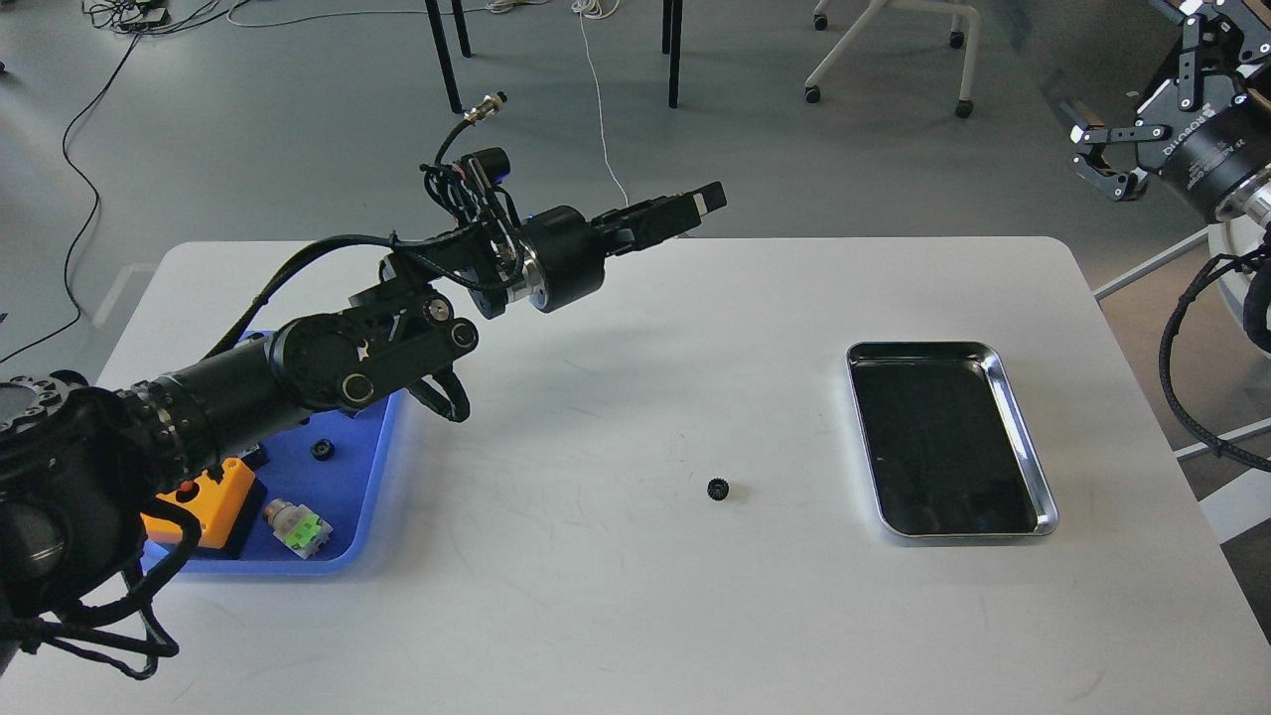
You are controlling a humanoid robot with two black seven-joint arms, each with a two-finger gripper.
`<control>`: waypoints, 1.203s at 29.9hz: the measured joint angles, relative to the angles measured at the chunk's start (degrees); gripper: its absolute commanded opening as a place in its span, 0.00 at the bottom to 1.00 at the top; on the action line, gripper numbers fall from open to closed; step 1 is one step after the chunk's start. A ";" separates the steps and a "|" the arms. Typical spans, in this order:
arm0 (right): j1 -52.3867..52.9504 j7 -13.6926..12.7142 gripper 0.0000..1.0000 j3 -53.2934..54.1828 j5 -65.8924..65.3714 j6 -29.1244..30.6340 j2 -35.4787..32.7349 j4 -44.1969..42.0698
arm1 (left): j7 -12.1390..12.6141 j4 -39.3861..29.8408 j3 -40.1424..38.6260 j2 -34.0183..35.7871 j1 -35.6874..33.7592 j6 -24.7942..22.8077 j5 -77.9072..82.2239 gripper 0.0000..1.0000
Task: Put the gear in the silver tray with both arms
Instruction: 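Release the gear on the table and withdraw the left arm, then reach the right gripper down and grasp the black gear on the table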
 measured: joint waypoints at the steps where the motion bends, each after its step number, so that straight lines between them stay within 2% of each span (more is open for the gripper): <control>1: 2.13 0.00 1.00 -2.60 -0.01 0.00 0.23 0.05 | -0.02 0.00 -1.91 1.48 -0.08 -1.61 -3.37 0.97; 8: 15.66 0.00 1.00 -16.20 -2.37 0.00 3.25 0.10 | -0.09 0.12 -13.59 13.08 0.67 -16.00 -29.43 0.98; 13: 25.75 0.35 1.00 -29.21 -7.65 0.01 11.47 -0.26 | -0.09 0.12 -14.74 20.04 4.57 -21.25 -47.01 0.98; 18: 33.17 0.88 0.99 -41.24 -15.01 0.01 24.92 -3.15 | -0.09 -0.65 -14.87 25.19 7.95 -22.33 -56.79 0.98; 24: 34.90 2.08 0.98 -49.36 -29.94 0.02 38.89 -3.02 | -0.09 -4.90 -16.15 29.42 10.14 -22.39 -58.21 0.98; 31: 35.07 6.89 0.97 -61.13 -48.33 0.00 41.66 4.60 | -0.09 -8.30 -16.38 29.79 11.67 -22.17 -57.92 0.98; 36: 32.91 8.80 0.94 -67.37 -54.52 -0.28 41.72 6.98 | -0.08 -8.19 -16.46 29.08 11.80 -21.36 -58.26 0.98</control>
